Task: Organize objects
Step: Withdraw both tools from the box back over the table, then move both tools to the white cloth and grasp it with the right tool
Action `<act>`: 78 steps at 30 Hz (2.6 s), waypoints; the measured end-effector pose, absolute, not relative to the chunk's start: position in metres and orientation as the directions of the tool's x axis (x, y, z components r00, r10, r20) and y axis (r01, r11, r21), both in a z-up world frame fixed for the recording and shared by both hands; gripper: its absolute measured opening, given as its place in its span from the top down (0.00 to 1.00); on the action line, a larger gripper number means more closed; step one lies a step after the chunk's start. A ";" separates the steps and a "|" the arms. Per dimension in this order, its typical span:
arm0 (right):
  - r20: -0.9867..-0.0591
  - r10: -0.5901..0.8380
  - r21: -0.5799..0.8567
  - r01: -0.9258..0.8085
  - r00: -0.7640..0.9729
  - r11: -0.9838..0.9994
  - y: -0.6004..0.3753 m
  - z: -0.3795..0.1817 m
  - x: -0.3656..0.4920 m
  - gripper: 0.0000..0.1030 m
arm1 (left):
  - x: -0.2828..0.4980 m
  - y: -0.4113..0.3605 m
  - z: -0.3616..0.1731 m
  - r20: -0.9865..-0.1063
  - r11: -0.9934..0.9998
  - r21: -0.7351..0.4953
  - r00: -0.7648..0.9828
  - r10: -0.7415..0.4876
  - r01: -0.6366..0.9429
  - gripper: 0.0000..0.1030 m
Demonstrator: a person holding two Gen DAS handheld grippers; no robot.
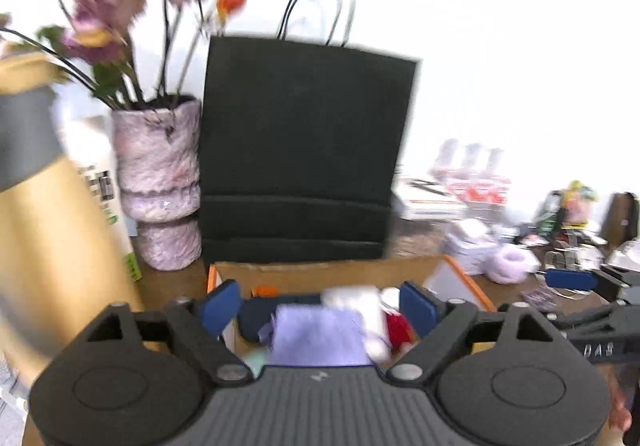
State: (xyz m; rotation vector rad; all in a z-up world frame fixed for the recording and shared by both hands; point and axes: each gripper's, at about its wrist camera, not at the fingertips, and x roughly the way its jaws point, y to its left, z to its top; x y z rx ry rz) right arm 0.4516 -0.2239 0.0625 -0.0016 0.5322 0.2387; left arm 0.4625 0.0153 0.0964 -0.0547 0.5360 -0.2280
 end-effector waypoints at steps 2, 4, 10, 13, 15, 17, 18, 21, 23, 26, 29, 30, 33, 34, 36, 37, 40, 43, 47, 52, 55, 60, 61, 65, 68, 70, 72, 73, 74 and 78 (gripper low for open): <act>-0.482 0.254 0.084 -0.244 0.839 0.966 -0.230 0.066 0.410 0.00 | 0.410 0.020 0.095 -0.474 0.964 -0.113 0.840 -0.266 0.241 0.11; -0.470 0.277 0.089 -0.267 0.838 0.960 -0.234 0.062 0.360 0.00 | 0.355 0.023 0.086 -0.459 0.959 -0.092 0.843 -0.279 0.268 0.07; -0.518 0.276 0.111 -0.257 0.810 0.960 -0.235 0.023 0.218 0.00 | 0.206 0.030 0.038 -0.460 0.968 -0.086 0.852 -0.250 0.238 0.03; -0.533 0.278 0.180 -0.214 0.799 0.960 -0.235 0.008 0.143 0.00 | 0.146 0.026 0.015 -0.518 0.971 -0.111 0.821 -0.240 0.214 0.03; -0.551 0.337 0.223 -0.255 0.763 0.941 -0.234 0.002 0.112 0.00 | 0.119 0.027 0.007 -0.548 0.966 -0.113 0.796 -0.257 0.234 0.03; -0.573 0.359 0.197 -0.302 0.737 0.933 -0.230 0.005 0.088 0.00 | 0.106 0.034 0.009 -0.550 0.968 -0.122 0.796 -0.251 0.221 0.03; -0.571 0.343 0.163 -0.306 0.746 0.938 -0.229 0.009 0.080 0.00 | 0.103 0.038 0.012 -0.543 0.971 -0.118 0.805 -0.238 0.208 0.03; -0.536 0.299 0.099 -0.292 0.790 0.951 -0.225 0.025 0.069 0.00 | 0.098 0.047 0.020 -0.517 0.982 -0.108 0.835 -0.190 0.156 0.03; -0.501 0.308 0.106 -0.296 0.809 0.949 -0.223 0.033 0.069 0.00 | 0.096 0.049 0.023 -0.500 0.982 -0.117 0.846 -0.186 0.146 0.03; -0.490 0.308 0.098 -0.299 0.815 0.949 -0.215 0.027 0.077 0.00 | 0.102 0.048 0.016 -0.509 0.981 -0.131 0.839 -0.193 0.146 0.03; -0.549 0.213 -0.045 -0.283 0.808 0.958 -0.194 0.006 0.098 0.00 | 0.121 0.049 0.001 -0.545 0.990 -0.102 0.826 -0.141 0.102 0.03; -0.551 0.191 -0.111 -0.297 0.812 0.948 -0.186 -0.003 0.107 0.00 | 0.128 0.050 -0.004 -0.553 0.993 -0.088 0.825 -0.118 0.083 0.03; -0.548 0.173 -0.259 -0.362 0.819 0.896 -0.162 -0.021 0.135 0.00 | 0.154 0.057 -0.013 -0.561 0.994 -0.080 0.821 -0.107 0.076 0.03; -0.542 0.182 -0.275 -0.378 0.821 0.884 -0.156 -0.026 0.144 0.00 | 0.165 0.059 -0.015 -0.555 0.994 -0.079 0.824 -0.110 0.079 0.03; -0.542 0.212 -0.284 -0.414 0.813 0.865 -0.144 -0.034 0.174 0.00 | 0.189 0.062 -0.020 -0.540 0.993 -0.076 0.834 -0.119 0.092 0.03; -0.551 0.221 -0.275 -0.425 0.805 0.863 -0.138 -0.038 0.195 0.00 | 0.202 0.063 -0.023 -0.535 0.992 -0.076 0.835 -0.125 0.100 0.03; -0.568 0.245 -0.256 -0.452 0.786 0.854 -0.124 -0.051 0.243 0.02 | 0.245 0.064 -0.032 -0.543 0.985 -0.101 0.821 -0.175 0.142 0.03; -0.589 0.236 -0.290 -0.475 0.773 0.831 -0.110 -0.065 0.277 0.02 | 0.285 0.072 -0.039 -0.568 0.976 -0.160 0.795 -0.215 0.149 0.03; -0.597 0.307 -0.241 -0.531 0.741 0.813 -0.106 -0.072 0.302 0.07 | 0.322 0.084 -0.036 -0.550 0.964 -0.231 0.799 -0.244 0.135 0.03; -0.615 0.428 -0.009 -0.549 0.663 0.836 -0.122 -0.072 0.329 0.72 | 0.346 0.091 -0.038 -0.530 0.967 -0.233 0.820 -0.216 0.105 0.03; -0.599 0.440 0.037 -0.526 0.669 0.850 -0.131 -0.072 0.332 0.81 | 0.345 0.099 -0.045 -0.542 0.961 -0.266 0.812 -0.216 0.078 0.03; -0.556 0.544 0.259 -0.491 0.628 0.832 -0.158 -0.066 0.327 0.90 | 0.330 0.095 -0.046 -0.536 0.970 -0.226 0.821 -0.199 0.088 0.05; -0.545 0.570 0.311 -0.483 0.615 0.819 -0.166 -0.064 0.324 0.90 | 0.323 0.094 -0.045 -0.529 0.969 -0.228 0.823 -0.206 0.096 0.05; -0.434 0.742 0.589 -0.463 0.511 0.663 -0.203 -0.062 0.293 0.91 | 0.291 0.079 -0.042 -0.494 0.950 -0.233 0.816 -0.300 0.208 0.05; -0.398 0.786 0.688 -0.412 0.474 0.597 -0.229 -0.068 0.270 0.90 | 0.271 0.066 -0.040 -0.468 0.925 -0.236 0.800 -0.376 0.297 0.05; -0.478 0.682 0.629 -0.327 0.554 0.706 -0.246 -0.071 0.260 0.89 | 0.268 0.053 -0.043 -0.477 0.920 -0.220 0.787 -0.391 0.324 0.04; -0.597 0.446 0.426 -0.208 0.666 0.881 -0.252 -0.069 0.248 0.89 | 0.275 0.034 -0.050 -0.534 0.933 -0.166 0.766 -0.357 0.320 0.07; -0.607 0.398 0.372 -0.196 0.688 0.907 -0.251 -0.066 0.243 0.89 | 0.279 0.026 -0.055 -0.561 0.941 -0.143 0.758 -0.333 0.307 0.12; -0.595 0.372 0.339 -0.198 0.712 0.920 -0.250 -0.062 0.236 0.88 | 0.283 0.021 -0.058 -0.585 0.944 -0.135 0.744 -0.322 0.302 0.14; -0.544 0.313 0.198 -0.244 0.778 0.949 -0.230 -0.048 0.215 0.34 | 0.279 0.017 -0.061 -0.599 0.936 -0.197 0.720 -0.351 0.293 0.15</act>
